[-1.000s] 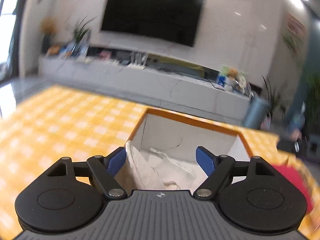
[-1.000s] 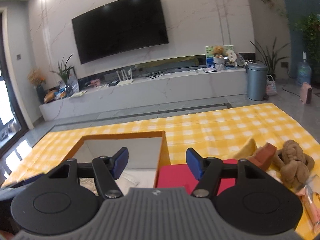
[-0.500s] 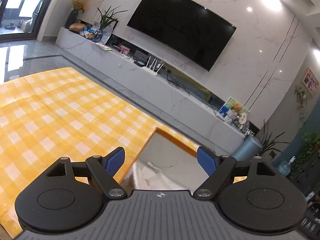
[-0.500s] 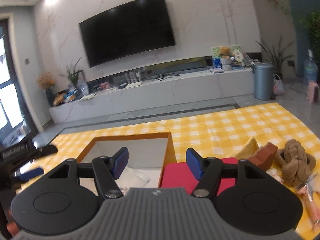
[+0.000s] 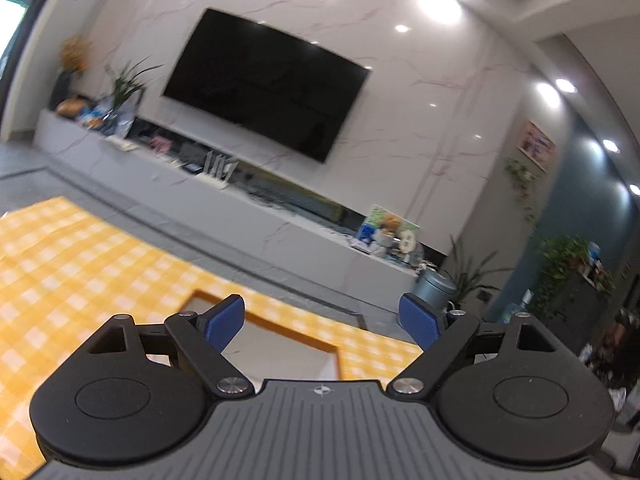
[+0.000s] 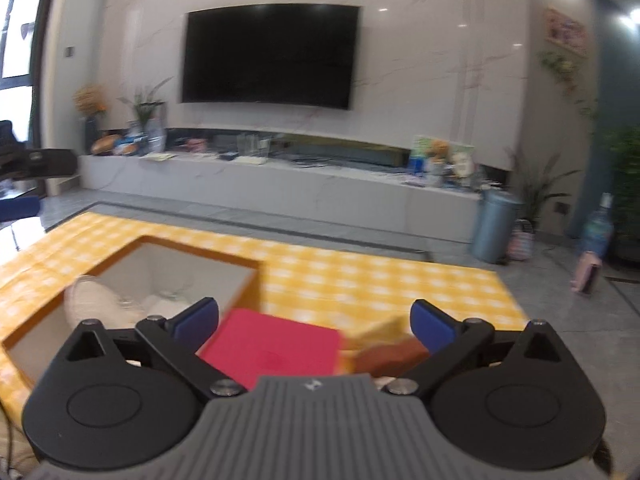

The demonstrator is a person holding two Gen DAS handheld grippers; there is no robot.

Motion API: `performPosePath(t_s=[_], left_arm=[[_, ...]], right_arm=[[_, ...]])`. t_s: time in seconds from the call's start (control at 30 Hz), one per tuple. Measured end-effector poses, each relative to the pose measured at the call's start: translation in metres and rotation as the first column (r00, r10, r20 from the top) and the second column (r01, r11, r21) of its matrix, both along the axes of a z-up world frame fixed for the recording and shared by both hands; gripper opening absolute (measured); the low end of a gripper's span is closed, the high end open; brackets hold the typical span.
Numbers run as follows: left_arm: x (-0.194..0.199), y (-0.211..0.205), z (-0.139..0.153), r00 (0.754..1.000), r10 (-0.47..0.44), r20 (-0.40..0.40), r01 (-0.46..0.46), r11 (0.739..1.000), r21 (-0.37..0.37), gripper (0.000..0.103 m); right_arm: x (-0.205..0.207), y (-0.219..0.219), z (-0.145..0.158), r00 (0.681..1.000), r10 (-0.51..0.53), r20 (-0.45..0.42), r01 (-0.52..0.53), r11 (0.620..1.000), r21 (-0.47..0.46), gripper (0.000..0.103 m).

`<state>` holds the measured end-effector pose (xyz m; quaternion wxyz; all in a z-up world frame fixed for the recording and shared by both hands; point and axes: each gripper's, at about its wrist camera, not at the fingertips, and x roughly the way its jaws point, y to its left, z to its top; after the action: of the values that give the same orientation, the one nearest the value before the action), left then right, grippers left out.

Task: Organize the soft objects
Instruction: 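Withdraw both tools from the box back toward the remaining soft items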

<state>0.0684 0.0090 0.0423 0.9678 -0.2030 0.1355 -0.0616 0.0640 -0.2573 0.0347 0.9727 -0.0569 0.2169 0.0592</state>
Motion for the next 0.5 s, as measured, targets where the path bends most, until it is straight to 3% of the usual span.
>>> performPosePath(t_s=[0.2, 0.27, 0.37, 0.43, 0.5], left_arm=[[-0.002, -0.05, -0.003, 0.997, -0.067, 0.026, 0.064, 0.992, 0.107, 0.103], [-0.002, -0.065, -0.006, 0.994, -0.11, 0.01, 0.108, 0.988, 0.114, 0.103], [-0.004, -0.088, -0.012, 0.983, -0.183, -0.016, 0.184, 0.972, 0.144, 0.103], [-0.006, -0.102, -0.015, 0.969, -0.244, -0.044, 0.248, 0.956, 0.159, 0.103], [-0.003, -0.113, -0.018, 0.947, -0.309, -0.089, 0.32, 0.937, 0.142, 0.103]], right_arm=[[-0.025, -0.082, 0.012, 0.99, -0.14, 0.005, 0.14, 0.99, 0.015, 0.1], [-0.026, -0.111, 0.013, 0.976, -0.215, -0.038, 0.217, 0.975, 0.043, 0.1], [-0.027, -0.15, 0.011, 0.929, -0.347, -0.127, 0.36, 0.927, 0.102, 0.1], [-0.027, -0.165, 0.004, 0.906, -0.387, -0.173, 0.408, 0.906, 0.109, 0.1], [-0.024, -0.173, -0.004, 0.906, -0.371, -0.206, 0.396, 0.913, 0.1, 0.1]])
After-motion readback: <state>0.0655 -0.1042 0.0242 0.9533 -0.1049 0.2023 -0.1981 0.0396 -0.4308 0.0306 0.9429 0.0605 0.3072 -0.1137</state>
